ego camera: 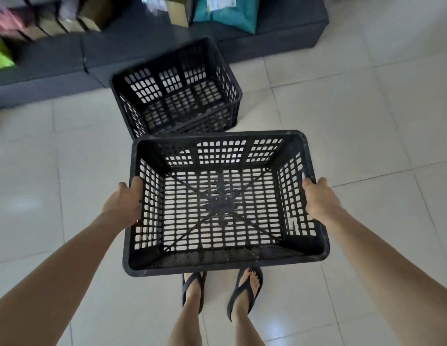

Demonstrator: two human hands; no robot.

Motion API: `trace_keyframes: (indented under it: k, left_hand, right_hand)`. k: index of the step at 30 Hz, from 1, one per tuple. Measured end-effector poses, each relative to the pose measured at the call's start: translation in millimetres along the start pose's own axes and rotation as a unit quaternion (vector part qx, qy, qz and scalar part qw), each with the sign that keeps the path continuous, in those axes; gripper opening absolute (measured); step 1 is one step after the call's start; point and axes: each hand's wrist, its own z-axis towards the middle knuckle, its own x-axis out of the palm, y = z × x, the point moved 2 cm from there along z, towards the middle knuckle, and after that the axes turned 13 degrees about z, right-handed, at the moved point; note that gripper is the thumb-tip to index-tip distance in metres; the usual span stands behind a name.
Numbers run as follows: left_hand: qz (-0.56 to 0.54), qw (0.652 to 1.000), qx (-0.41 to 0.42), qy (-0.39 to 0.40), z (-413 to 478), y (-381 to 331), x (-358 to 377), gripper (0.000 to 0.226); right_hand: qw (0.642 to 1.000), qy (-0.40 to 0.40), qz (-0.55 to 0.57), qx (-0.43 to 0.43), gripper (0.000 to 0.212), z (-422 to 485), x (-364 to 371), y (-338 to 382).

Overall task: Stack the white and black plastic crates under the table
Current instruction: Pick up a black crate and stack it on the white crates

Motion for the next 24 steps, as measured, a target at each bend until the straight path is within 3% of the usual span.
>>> trace_keyframes:
  k: [6,12,24]
  left_hand:
    - [0.023,0.999,-0.011,-0.035,-71,-26,-125,0.028]
    - [0.026,0.997,0.015,-0.075,-111,-70,-227,0.041]
    - [0.046,0.986,0.117,-0.112,-69,-187,-391,0.062]
  right_hand:
    - [0.999,-0.037,0.007,-0.016,0.047,-59,-124,-21]
    - [0.997,-0.070,0.020,-0.027,0.036,-88,-232,-56]
    - [0.995,-0.094,-0.010,0.043,0.036,-61,-419,-142]
